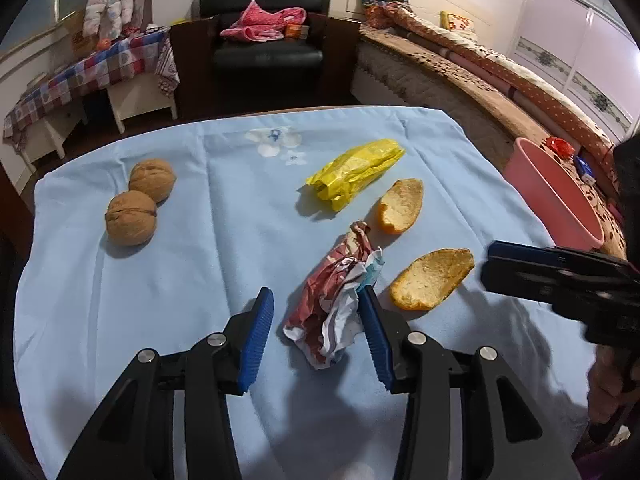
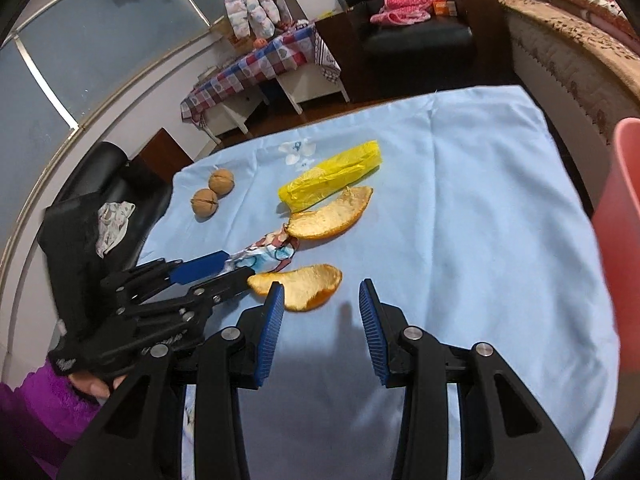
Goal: Collect trash
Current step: 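Grasp the patterned wrapper with the left tool while the right tool grasps a bread crust, then carry the wrapper and crust to the pink bucket and open both tools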
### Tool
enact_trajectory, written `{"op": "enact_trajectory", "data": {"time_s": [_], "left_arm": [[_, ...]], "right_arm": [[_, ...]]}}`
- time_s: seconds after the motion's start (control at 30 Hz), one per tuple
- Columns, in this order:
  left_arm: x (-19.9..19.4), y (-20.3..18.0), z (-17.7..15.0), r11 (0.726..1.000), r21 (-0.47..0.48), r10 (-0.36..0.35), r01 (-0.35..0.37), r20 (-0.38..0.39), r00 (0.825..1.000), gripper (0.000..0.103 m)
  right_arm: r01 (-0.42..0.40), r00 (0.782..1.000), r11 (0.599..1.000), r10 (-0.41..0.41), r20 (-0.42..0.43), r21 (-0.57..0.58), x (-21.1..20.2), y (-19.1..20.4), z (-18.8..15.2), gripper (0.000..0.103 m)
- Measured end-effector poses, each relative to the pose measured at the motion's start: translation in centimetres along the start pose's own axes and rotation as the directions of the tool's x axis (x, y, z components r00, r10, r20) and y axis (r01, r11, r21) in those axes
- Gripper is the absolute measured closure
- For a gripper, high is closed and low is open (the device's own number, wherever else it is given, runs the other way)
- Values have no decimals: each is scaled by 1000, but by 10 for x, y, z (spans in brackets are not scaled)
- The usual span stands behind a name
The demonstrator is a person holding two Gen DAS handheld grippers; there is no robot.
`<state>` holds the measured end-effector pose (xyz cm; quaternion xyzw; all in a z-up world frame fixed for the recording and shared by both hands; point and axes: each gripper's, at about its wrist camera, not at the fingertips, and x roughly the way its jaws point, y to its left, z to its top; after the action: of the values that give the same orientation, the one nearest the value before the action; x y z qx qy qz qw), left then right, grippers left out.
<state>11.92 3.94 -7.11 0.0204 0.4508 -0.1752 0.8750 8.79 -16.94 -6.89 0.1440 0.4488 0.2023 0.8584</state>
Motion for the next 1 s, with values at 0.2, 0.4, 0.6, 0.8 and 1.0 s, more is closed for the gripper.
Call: {"op": "enact_trajectory", "data": {"time_s": [0.2, 0.4, 0.6, 0.8, 1.0], "left_arm": [[-1, -4, -1, 1000, 10, -24, 24, 1, 1000, 83], [-13, -5, -1, 1000, -7, -12, 12, 12, 1000, 91], [-33, -10, -3, 1000, -28, -11, 12, 41, 999, 91], [-53, -31, -1, 998, -25, -51, 52, 73, 996, 91], [-62, -74, 12, 993, 12, -115, 114, 110, 987, 91]], "right_arm": [[-3, 999, 1000, 4, -50, 26, 21, -3, 3, 71], [-11, 999, 999, 13, -40, 46, 20, -7, -1, 97], [-15, 1000, 998, 15, 1, 64, -3, -14, -8, 97], [2, 998, 995, -8, 63, 97, -36, -29, -15, 97], [41, 985, 989, -64, 162, 142, -82, -54, -18, 97]]}}
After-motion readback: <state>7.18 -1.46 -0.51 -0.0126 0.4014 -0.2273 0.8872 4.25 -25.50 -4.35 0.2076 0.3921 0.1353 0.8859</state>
